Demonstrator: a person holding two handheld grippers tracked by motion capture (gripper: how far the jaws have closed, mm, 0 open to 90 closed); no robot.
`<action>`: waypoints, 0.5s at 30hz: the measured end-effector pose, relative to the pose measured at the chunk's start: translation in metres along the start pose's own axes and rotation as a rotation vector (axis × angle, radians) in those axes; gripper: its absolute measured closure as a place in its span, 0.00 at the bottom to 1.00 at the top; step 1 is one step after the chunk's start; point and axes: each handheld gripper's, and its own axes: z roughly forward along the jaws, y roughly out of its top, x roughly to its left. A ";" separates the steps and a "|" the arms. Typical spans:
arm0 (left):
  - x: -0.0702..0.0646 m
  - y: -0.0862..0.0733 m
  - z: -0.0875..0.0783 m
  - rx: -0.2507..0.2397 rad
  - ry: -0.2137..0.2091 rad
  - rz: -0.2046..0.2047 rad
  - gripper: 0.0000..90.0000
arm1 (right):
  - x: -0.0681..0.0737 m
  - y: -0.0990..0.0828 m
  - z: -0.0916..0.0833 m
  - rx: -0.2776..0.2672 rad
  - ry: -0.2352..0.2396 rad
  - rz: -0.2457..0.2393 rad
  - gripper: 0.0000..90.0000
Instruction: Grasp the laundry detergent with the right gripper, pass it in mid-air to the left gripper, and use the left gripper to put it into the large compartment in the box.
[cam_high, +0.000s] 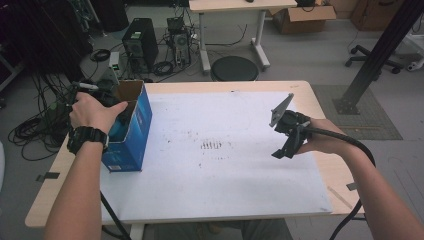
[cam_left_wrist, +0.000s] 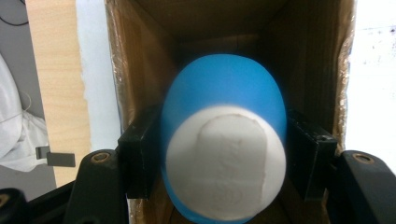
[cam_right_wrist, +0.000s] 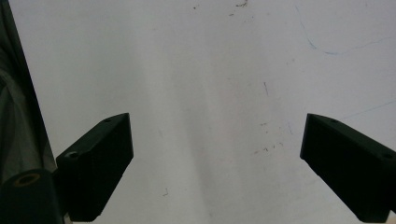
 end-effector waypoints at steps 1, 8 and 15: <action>0.000 0.000 0.001 0.000 -0.001 0.000 0.42 | 0.000 0.000 0.000 -0.002 0.002 0.000 0.10; 0.001 -0.001 0.005 0.005 0.000 -0.002 0.42 | 0.000 0.000 0.003 0.002 0.004 0.000 0.10; -0.002 0.001 0.005 0.015 0.009 0.000 0.42 | 0.000 -0.001 0.005 0.004 0.004 0.000 0.10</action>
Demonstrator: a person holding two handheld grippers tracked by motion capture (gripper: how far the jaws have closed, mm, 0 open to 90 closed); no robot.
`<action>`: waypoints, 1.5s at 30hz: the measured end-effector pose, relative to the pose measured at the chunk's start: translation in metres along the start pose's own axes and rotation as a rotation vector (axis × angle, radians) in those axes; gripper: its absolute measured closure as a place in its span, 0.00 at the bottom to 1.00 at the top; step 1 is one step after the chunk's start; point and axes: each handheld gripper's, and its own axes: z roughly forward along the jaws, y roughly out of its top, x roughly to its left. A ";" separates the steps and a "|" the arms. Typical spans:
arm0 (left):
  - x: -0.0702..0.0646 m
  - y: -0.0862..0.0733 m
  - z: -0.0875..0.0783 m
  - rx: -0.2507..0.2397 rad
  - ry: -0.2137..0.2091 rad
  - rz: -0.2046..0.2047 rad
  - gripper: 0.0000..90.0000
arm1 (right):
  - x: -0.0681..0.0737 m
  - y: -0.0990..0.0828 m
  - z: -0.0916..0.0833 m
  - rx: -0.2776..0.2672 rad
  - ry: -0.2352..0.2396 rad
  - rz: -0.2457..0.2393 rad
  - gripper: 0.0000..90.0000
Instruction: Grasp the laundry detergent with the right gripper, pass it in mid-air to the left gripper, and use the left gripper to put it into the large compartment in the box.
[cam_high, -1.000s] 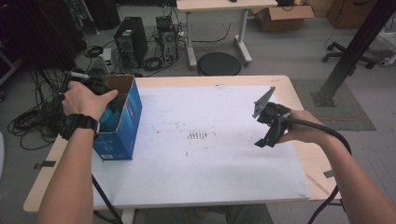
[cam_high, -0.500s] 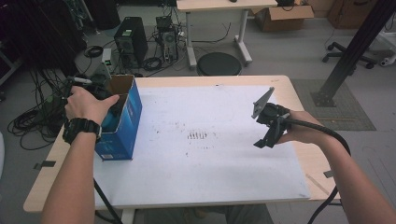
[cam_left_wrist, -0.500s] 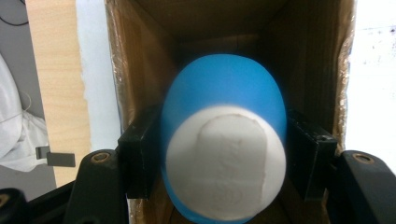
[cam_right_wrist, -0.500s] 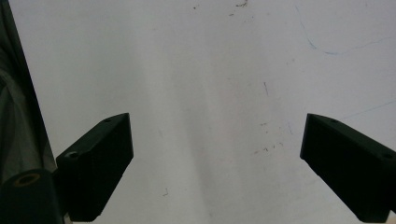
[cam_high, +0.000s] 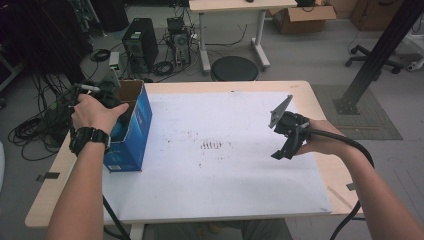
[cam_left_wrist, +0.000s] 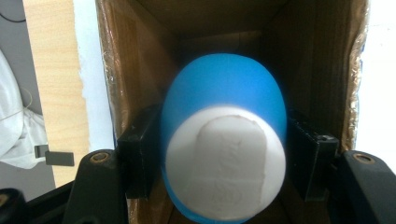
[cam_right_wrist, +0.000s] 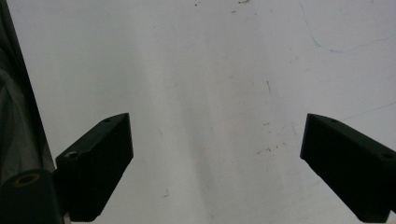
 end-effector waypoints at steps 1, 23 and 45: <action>0.000 0.000 0.000 0.000 0.001 -0.001 0.42 | 0.000 0.000 0.000 0.002 0.001 0.001 0.10; 0.000 -0.003 -0.012 -0.009 -0.003 -0.010 0.33 | 0.001 -0.002 -0.001 0.004 0.002 0.003 0.10; -0.047 -0.009 -0.079 -0.139 -0.039 0.205 0.22 | -0.001 0.001 -0.009 -0.018 0.009 0.007 0.09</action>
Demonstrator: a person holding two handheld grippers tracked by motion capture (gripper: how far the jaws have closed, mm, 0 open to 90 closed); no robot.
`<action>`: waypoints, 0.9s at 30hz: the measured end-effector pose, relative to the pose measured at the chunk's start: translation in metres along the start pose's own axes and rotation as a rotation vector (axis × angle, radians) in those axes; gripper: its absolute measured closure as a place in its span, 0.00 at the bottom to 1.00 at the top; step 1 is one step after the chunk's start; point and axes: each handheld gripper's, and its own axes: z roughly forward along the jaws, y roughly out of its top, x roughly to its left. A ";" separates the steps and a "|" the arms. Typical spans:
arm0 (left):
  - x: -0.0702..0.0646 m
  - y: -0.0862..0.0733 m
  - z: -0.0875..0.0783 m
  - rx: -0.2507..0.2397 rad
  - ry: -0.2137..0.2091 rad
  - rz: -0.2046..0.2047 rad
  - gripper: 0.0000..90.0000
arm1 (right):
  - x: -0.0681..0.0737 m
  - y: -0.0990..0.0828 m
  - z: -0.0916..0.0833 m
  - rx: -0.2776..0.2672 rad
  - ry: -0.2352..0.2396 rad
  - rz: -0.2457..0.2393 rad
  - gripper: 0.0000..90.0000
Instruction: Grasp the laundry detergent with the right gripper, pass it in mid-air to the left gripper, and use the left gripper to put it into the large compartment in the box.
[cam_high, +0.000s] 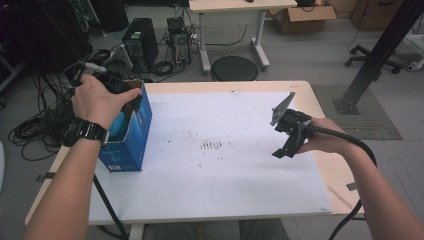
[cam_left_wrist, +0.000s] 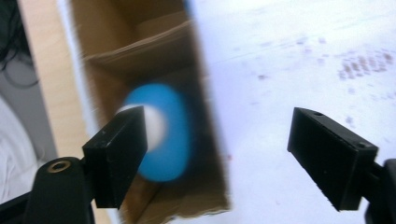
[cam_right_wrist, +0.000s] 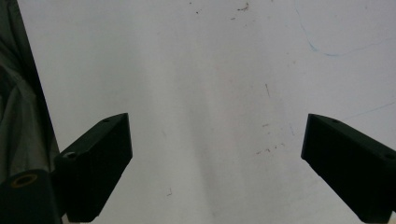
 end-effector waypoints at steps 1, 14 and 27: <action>-0.005 0.001 -0.001 -0.004 -0.007 0.020 0.21 | 0.000 0.000 -0.001 -0.002 0.002 0.001 0.09; -0.068 0.007 0.005 -0.057 -0.129 0.223 0.12 | -0.005 0.003 -0.005 -0.040 0.029 0.018 0.07; -0.110 0.005 0.028 -0.051 -0.270 0.332 0.05 | -0.006 0.006 -0.006 -0.085 0.071 0.021 0.04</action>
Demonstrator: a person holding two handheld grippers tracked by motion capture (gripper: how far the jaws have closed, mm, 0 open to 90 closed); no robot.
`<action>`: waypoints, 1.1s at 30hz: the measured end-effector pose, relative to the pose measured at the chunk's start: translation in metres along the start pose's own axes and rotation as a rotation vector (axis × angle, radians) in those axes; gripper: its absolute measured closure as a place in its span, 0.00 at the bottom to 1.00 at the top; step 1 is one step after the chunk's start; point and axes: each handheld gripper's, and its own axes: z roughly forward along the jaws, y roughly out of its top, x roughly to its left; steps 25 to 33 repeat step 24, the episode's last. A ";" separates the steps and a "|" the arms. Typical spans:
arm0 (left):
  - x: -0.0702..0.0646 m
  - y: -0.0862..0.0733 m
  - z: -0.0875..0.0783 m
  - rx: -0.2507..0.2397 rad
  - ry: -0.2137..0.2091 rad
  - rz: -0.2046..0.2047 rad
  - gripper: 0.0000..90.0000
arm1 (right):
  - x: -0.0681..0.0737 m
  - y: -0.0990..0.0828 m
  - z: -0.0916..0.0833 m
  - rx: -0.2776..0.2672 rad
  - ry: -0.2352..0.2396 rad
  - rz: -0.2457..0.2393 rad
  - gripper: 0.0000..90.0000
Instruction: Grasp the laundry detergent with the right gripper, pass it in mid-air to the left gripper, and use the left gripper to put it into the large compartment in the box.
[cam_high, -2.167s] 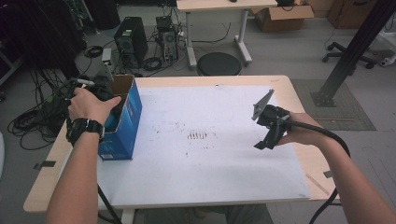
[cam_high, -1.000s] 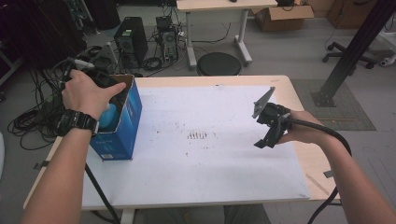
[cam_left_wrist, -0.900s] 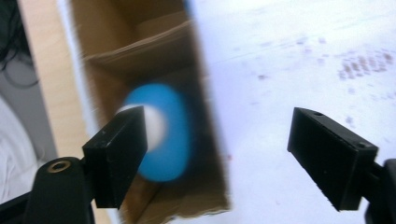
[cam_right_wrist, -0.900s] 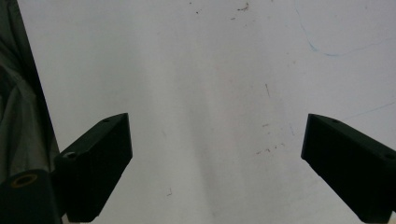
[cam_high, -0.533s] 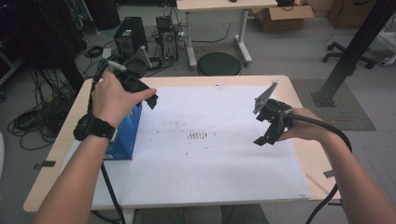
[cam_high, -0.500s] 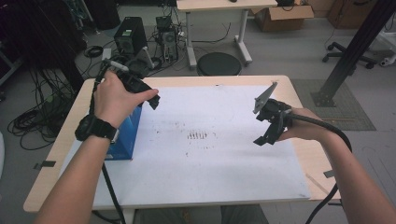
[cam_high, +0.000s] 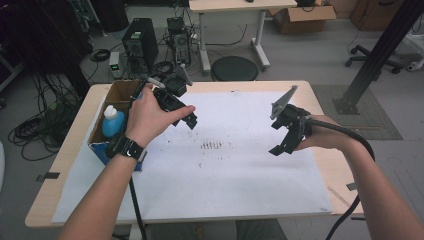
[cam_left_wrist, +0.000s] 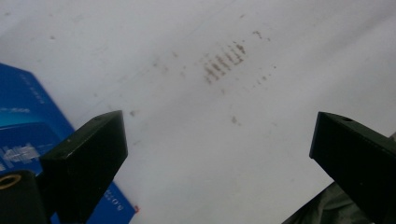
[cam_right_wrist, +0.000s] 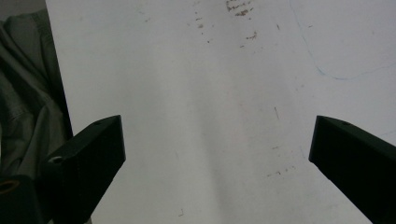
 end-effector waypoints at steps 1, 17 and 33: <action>-0.001 0.000 0.002 -0.001 -0.004 0.005 0.05 | 0.000 0.000 0.000 -0.004 0.004 -0.001 0.03; -0.010 0.000 0.006 0.020 -0.010 0.025 0.05 | 0.003 -0.002 0.001 -0.014 0.014 -0.001 0.02; -0.009 -0.001 0.005 0.019 -0.014 0.026 0.05 | 0.004 -0.002 0.000 -0.015 0.016 -0.005 0.02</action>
